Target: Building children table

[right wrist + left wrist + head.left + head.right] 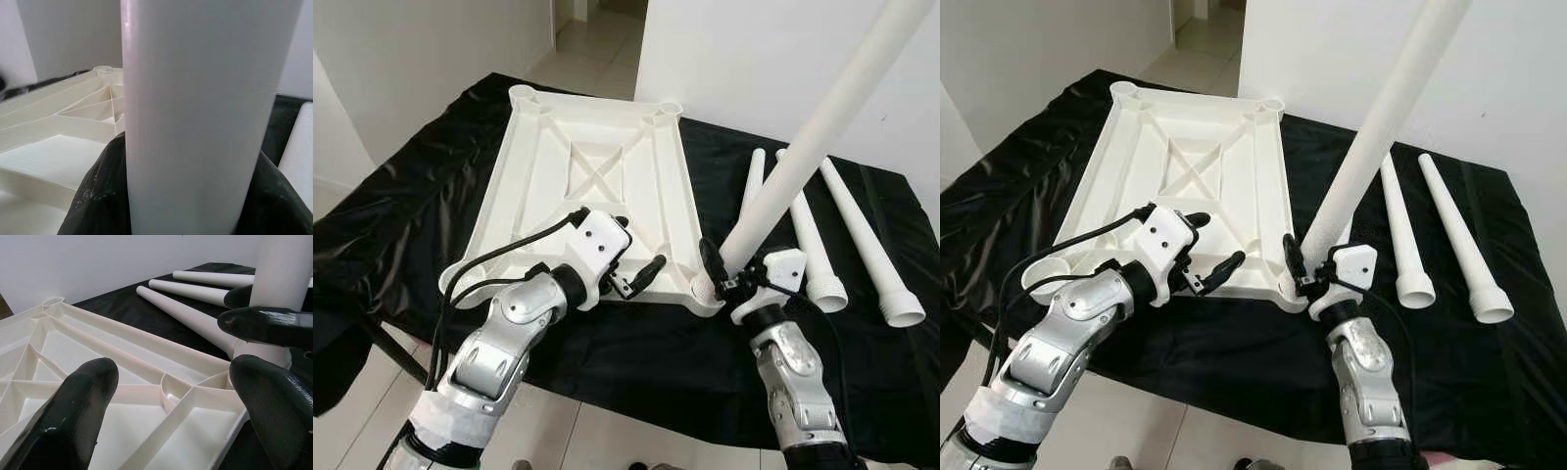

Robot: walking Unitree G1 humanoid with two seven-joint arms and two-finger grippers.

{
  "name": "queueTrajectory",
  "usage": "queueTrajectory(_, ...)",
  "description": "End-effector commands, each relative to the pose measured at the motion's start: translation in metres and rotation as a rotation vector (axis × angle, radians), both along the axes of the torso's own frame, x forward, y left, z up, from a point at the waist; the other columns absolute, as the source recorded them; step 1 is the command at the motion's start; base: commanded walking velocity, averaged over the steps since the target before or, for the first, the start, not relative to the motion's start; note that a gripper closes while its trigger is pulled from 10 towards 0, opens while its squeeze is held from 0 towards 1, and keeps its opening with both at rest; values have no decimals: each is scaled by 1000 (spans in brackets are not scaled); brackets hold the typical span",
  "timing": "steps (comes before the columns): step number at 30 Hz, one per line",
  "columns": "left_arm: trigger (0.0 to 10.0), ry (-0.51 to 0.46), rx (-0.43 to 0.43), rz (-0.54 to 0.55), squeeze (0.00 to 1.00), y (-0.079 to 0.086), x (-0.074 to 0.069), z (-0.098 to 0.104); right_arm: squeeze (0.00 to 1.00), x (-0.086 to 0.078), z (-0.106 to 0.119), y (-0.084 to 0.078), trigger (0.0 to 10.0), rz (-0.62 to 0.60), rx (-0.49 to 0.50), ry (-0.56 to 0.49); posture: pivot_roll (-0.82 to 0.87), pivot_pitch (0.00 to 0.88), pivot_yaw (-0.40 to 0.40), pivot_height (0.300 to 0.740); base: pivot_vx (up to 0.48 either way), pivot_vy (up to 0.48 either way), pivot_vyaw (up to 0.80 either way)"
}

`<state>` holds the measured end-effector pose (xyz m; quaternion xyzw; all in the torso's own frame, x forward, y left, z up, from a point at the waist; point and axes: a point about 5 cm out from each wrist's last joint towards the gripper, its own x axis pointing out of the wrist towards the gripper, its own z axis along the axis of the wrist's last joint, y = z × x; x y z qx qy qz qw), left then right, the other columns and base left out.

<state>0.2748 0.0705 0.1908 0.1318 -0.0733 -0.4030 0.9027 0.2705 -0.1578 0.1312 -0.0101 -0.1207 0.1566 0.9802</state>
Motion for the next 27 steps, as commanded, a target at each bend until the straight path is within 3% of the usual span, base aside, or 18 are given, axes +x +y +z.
queueTrajectory(1, 10000, 4, 10, -13, 0, -1, -1, 0, 0, -7, -38, -9, 10000, -31, -79, 186, 55, 86, -44, 740, 0, 0, 0)
queueTrajectory(7, 10000, 4, 11, -14, 0, 0, 0, 1, 0, -8, -36, -6, 10000, 13, -182, 143, 53, 92, -41, 740, 0, 0, 0)
queueTrajectory(15, 10000, 7, 10, -9, 0, 0, 0, 1, 0, -7, -34, -5, 10000, 38, -208, 121, 55, 96, -42, 740, 0, 0, 0)
queueTrajectory(22, 10000, 7, 10, -5, 0, 1, -1, 1, 0, -7, -34, -13, 10000, 20, -155, 127, 56, 100, -41, 740, 0, 0, 0)
queueTrajectory(27, 10000, 8, 10, -6, 0, 1, -1, 1, 0, -4, -40, -20, 10000, -40, -8, 208, 55, 99, -39, 740, 0, 0, 0)
